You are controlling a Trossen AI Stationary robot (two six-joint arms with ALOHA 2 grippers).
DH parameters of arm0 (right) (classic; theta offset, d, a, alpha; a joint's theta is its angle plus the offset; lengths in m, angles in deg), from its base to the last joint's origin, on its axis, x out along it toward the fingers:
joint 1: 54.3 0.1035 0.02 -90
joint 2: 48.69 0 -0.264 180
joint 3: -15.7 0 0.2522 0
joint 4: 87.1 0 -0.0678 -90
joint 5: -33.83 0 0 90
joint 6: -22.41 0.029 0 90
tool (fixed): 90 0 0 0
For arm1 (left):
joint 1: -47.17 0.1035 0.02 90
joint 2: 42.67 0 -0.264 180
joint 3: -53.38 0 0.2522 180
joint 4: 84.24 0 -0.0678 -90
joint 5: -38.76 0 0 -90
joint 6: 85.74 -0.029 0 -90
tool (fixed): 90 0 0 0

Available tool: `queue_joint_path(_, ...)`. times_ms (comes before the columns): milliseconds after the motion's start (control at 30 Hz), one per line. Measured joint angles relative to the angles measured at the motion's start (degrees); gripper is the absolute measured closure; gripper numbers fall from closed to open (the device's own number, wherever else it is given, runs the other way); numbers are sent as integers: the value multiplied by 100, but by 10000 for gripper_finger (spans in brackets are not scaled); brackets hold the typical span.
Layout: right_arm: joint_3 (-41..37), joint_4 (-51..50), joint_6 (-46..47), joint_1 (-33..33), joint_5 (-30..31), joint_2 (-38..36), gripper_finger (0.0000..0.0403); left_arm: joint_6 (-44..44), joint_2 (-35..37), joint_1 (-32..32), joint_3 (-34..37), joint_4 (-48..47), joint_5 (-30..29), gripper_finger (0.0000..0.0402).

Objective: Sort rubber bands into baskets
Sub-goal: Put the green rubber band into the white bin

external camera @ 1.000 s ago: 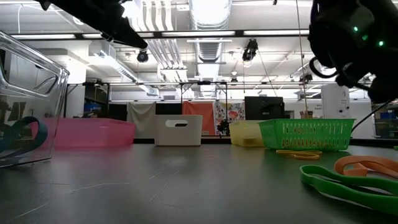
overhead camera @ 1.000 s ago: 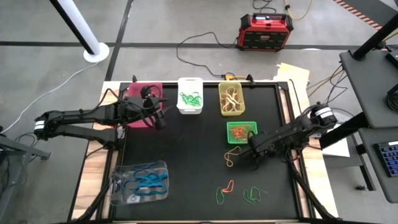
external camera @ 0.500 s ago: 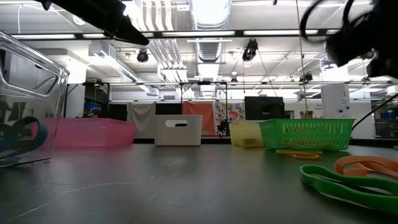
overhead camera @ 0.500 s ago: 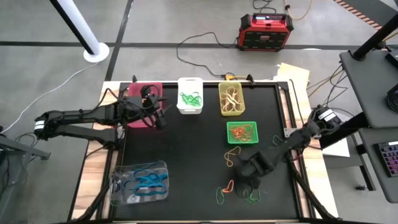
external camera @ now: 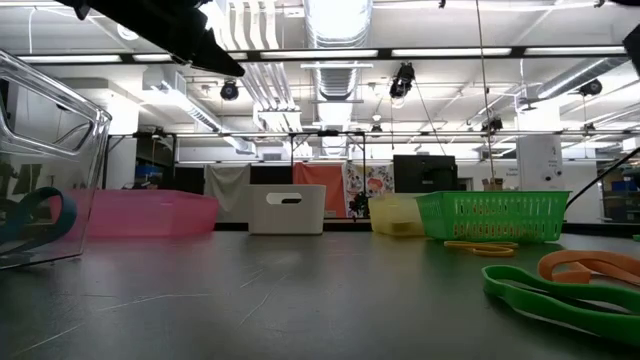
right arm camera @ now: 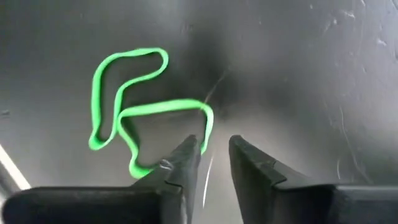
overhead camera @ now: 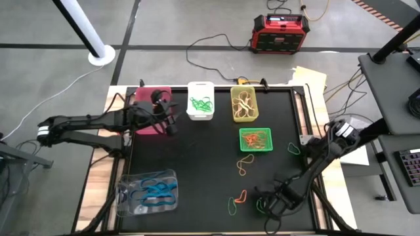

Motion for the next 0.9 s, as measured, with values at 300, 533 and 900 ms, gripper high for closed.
queue_joint_path(300,24,158,-311,-15,-36,623,303,16,-216,0,0,-2,2,258)
queue_joint_path(533,-6,135,-88,-24,268,514,386,17,-345,1,0,159,2,258)
queue_joint_path(900,-14,228,-300,-240,3282,-576,394,55,-632,0,0,233,1856,258)
